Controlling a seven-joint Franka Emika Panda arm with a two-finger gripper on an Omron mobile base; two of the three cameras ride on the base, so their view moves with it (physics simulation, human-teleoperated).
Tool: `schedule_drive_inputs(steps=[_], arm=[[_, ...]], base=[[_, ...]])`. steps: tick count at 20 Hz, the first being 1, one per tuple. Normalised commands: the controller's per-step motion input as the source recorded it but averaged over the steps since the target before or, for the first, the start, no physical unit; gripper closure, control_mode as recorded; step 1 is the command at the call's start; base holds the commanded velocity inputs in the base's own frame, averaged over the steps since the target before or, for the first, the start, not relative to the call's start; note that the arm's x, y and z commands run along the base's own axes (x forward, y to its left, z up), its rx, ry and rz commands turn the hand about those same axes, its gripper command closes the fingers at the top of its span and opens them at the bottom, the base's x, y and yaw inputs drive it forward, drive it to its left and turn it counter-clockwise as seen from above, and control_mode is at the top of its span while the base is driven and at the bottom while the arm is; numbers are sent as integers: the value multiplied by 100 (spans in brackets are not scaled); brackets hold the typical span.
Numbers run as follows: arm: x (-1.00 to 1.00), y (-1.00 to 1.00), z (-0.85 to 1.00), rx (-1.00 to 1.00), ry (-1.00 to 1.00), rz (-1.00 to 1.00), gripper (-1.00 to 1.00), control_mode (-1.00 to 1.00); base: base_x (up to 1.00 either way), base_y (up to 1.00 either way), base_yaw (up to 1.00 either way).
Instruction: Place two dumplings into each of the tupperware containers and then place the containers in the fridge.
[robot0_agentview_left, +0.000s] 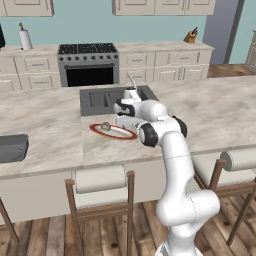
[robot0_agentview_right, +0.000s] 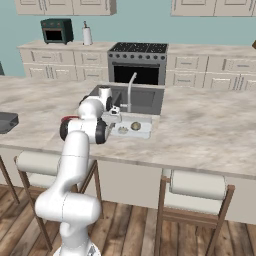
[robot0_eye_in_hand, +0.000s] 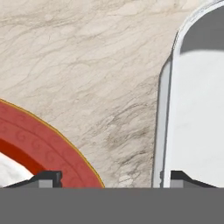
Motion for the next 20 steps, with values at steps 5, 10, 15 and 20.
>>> schedule_drive_inputs(steps=[5,10,15,20], arm=[[1,-9,-63,0,0,0,100,-100],[17,-27,-14,0,0,1,100,-100],[14,-35,-28,0,0,3,100,-100],[-10,-32,56,0,0,0,100,-100]], base=[[0,0,0],[0,0,0],[0,0,0],[0,0,0]])
